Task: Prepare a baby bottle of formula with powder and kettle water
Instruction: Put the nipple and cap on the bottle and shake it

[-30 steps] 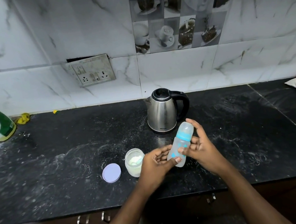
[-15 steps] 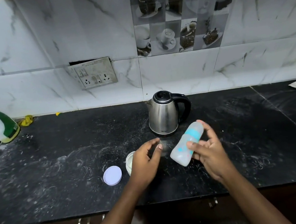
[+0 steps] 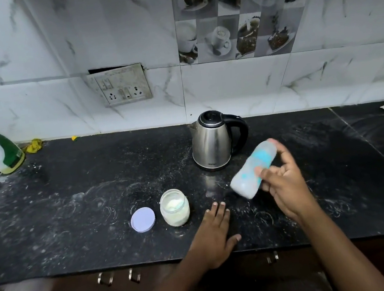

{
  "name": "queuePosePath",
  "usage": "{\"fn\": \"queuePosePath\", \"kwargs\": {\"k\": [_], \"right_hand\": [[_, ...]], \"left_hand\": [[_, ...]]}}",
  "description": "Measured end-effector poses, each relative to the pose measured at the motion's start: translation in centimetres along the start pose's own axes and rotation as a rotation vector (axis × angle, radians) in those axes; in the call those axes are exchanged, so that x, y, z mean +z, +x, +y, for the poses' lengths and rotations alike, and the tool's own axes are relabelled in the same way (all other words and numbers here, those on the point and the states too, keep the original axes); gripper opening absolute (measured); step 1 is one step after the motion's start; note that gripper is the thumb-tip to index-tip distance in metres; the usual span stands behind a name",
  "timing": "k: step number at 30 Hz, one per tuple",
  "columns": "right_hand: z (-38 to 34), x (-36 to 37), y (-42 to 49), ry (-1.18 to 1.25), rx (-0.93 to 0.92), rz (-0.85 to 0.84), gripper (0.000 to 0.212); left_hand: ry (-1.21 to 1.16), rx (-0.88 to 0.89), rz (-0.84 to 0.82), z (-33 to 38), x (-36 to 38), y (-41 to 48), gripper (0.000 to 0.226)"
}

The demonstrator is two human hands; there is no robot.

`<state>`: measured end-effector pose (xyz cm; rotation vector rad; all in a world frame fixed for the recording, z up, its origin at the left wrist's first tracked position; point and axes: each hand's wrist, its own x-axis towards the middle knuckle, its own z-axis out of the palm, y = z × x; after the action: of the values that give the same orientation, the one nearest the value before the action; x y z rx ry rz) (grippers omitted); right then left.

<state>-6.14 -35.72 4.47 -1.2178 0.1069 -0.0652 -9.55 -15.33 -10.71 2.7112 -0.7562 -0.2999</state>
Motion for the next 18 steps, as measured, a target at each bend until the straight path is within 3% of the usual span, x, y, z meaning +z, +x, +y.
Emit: {"fn": "queuePosePath", "kwargs": {"k": [2,6,8,10,13,16,18], "right_hand": [[0.6,-0.3,0.3,0.072,-0.022,0.109,0.071],[1.7,0.2,-0.8,-0.048,0.085,-0.139,0.084],[2.0,-0.3,-0.2,0.090,0.028,0.065,0.081],[2.1,-0.4,0.0,0.159,0.013,0.122,0.079],[2.2,0.3,-1.2,-0.013,0.076,-0.130,0.085],[1.9,-0.2,-0.1,0.167,-0.013,0.108,0.083],[1.7,0.0,-0.1,0.120,-0.009,0.043,0.087]], "left_hand": [[0.050,-0.042,-0.034,-0.1,2.0,0.2,0.086],[0.103,-0.119,-0.040,-0.6,3.8,0.3,0.107],[0.101,-0.129,-0.027,-0.5,4.1,0.4,0.108],[0.100,-0.149,-0.040,-0.4,4.2,0.5,0.108],[0.106,-0.163,-0.053,-0.7,4.3,0.5,0.110],[0.102,-0.156,-0.045,-0.7,4.5,0.6,0.108],[0.102,-0.159,-0.043,-0.6,4.5,0.7,0.108]]}}
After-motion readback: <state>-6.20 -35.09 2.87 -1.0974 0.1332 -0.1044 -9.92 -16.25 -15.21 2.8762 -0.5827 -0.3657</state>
